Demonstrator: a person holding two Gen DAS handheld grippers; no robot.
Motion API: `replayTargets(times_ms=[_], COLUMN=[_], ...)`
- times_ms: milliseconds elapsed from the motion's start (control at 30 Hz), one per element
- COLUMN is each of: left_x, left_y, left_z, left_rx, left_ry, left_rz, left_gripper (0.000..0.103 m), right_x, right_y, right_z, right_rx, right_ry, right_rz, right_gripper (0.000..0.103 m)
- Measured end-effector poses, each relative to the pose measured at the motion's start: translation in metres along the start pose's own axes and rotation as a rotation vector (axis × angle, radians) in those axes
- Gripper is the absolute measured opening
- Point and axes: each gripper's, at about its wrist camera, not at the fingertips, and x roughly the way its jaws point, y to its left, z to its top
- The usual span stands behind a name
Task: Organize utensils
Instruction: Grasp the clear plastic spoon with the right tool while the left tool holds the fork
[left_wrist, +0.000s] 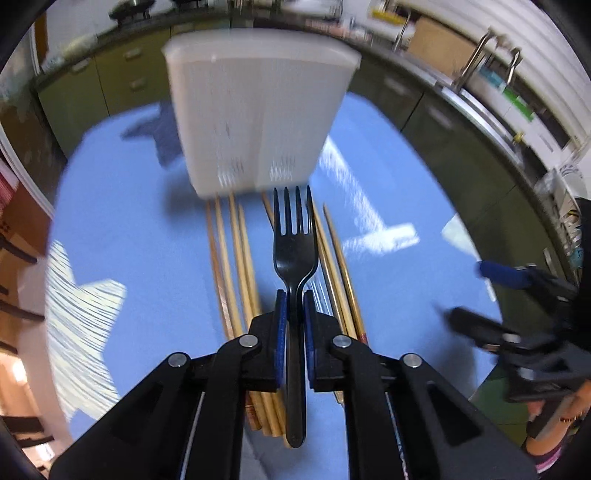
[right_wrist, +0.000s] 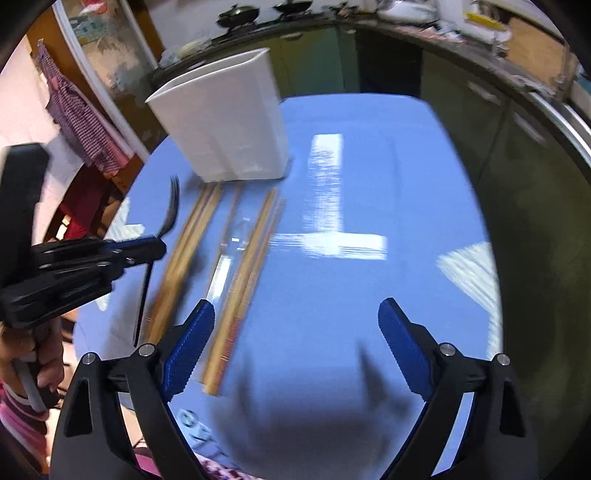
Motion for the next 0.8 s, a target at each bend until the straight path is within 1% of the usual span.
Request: replayTargets(times_ms=[33, 67, 100, 133, 167, 200, 233, 267, 300, 333, 433, 500, 667, 800], left_x=[-0.014, -0.023, -0.033, -0.038, -0.043, -0.049, -0.055, -0.06, -0.064, -0.069, -0.074, -0.07, -0.07, -0.071], left_y=[0.003, 0.005, 0.009, 0.009, 0.009, 0.012, 0.016, 0.02, 0.025, 0.031, 0.044, 0.048, 0.058, 0.061], left_z=[0.0, 0.001, 0.001, 0.001, 0.001, -0.001, -0.001, 0.0, -0.001, -0.003, -0.008, -0.01, -0.013, -0.014], left_rx=[0.004, 0.009, 0.019, 0.023, 0.025, 0.026, 0.026, 0.027, 0.025, 0.022, 0.015, 0.008, 0.002, 0.0], left_ry=[-0.043, -0.068, -0.095, -0.113, -0.13, -0.145, -0.158, -0.166, -0.177, -0.183, -0.196, -0.195, -0.199, -0.204], left_rz=[0.01, 0.016, 0.027, 0.036, 0.044, 0.05, 0.058, 0.064, 0.071, 0.072, 0.08, 0.075, 0.074, 0.075], left_gripper=[0.009, 0.009, 0.009, 0.009, 0.009, 0.009, 0.009, 0.009, 0.009, 0.009, 0.009, 0.009, 0.009, 0.009], right_x=[0.006, 0.015, 0.023, 0.031, 0.038, 0.046, 0.052, 0.059, 0.064, 0.07, 0.08, 0.087, 0.1, 0.107], right_y=[0.005, 0.013, 0.02, 0.028, 0.033, 0.039, 0.043, 0.048, 0.053, 0.059, 0.071, 0.076, 0.074, 0.07], right_z=[0.004, 0.01, 0.016, 0.021, 0.025, 0.029, 0.031, 0.033, 0.035, 0.037, 0.039, 0.043, 0.048, 0.05], right_rx=[-0.002, -0.011, -0.023, -0.043, -0.055, -0.06, -0.06, -0.062, -0.064, -0.07, -0.082, -0.084, -0.071, -0.049], right_ry=[0.022, 0.056, 0.083, 0.109, 0.133, 0.161, 0.178, 0.197, 0.21, 0.228, 0.239, 0.244, 0.274, 0.298], right_rz=[0.014, 0.031, 0.024, 0.012, 0.0, -0.017, -0.026, -0.03, -0.027, -0.022, -0.041, -0.084, -0.135, -0.132], right_gripper=[0.089, 0.089, 0.087, 0.076, 0.058, 0.05, 0.037, 0.027, 0.023, 0.022, 0.015, 0.015, 0.012, 0.012])
